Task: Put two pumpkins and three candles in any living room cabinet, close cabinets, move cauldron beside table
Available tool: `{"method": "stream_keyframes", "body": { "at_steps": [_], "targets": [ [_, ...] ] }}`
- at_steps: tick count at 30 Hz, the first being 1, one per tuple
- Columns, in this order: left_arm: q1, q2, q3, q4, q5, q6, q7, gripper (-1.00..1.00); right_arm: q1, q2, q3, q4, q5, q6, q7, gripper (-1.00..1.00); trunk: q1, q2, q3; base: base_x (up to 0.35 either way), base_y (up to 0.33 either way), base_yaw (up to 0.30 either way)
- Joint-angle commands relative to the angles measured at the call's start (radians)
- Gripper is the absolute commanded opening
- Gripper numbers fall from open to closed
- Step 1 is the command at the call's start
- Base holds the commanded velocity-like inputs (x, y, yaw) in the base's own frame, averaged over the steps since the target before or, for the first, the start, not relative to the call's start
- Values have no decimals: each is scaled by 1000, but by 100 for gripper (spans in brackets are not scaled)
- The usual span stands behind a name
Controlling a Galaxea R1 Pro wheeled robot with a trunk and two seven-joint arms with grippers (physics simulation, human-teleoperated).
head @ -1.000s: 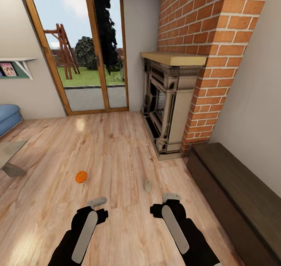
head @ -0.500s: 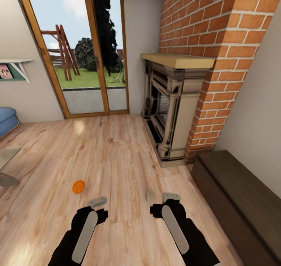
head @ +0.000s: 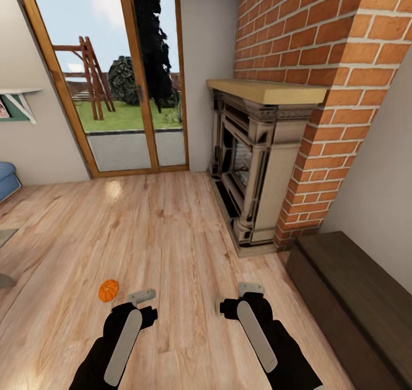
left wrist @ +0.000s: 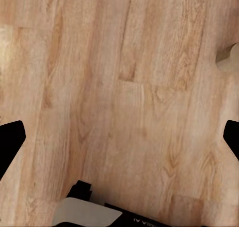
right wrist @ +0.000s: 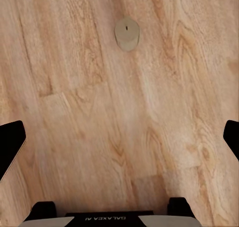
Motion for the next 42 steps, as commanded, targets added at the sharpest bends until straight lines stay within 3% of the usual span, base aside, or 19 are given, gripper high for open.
{"method": "stream_keyframes", "body": {
  "at_steps": [1, 9, 16, 28, 32, 36, 39, 42],
  "targets": [
    [-1, 5, -1, -1, 11, 3, 10, 100, -1, 0, 1, -1, -9, 2, -10, 100, 1, -1, 0, 334, 105, -56],
    [-1, 84, 2, -1, 12, 11, -6, 100, -1, 0, 2, -1, -10, 3, -10, 100, 1, -1, 11, 334, 113, -65],
    [-1, 90, 2, -1, 12, 10, -38, 100, -1, -1, -1, 2, -9, -5, -9, 100, 1, -1, 13, 334, 96, -9],
    [-1, 89, 1, -1, 12, 9, -40, 100, -7, 5, -5, 102, 0, -125, -19, 100, 1, -1, 13, 335, 10, 0],
    [-1, 87, -2, -1, 12, 9, -40, 100, -90, 18, -8, 173, -1, -126, -21, 100, 1, -1, 13, 335, 0, 0],
    [-1, 93, 6, -17, 12, 10, -40, 100, -231, 18, -12, 420, -9, -156, -16, 100, 1, -1, 13, 335, 42, 0],
    [-1, 98, 42, -20, 13, 11, -41, 100, -270, 18, -12, 488, -10, -210, -12, 100, 1, -1, 13, 335, 61, 0],
    [-1, 101, 55, -20, 12, 13, -43, 100, -282, 18, -12, 505, -10, -224, -11, 100, 1, -1, 13, 339, 16, 0]
  ]
}}
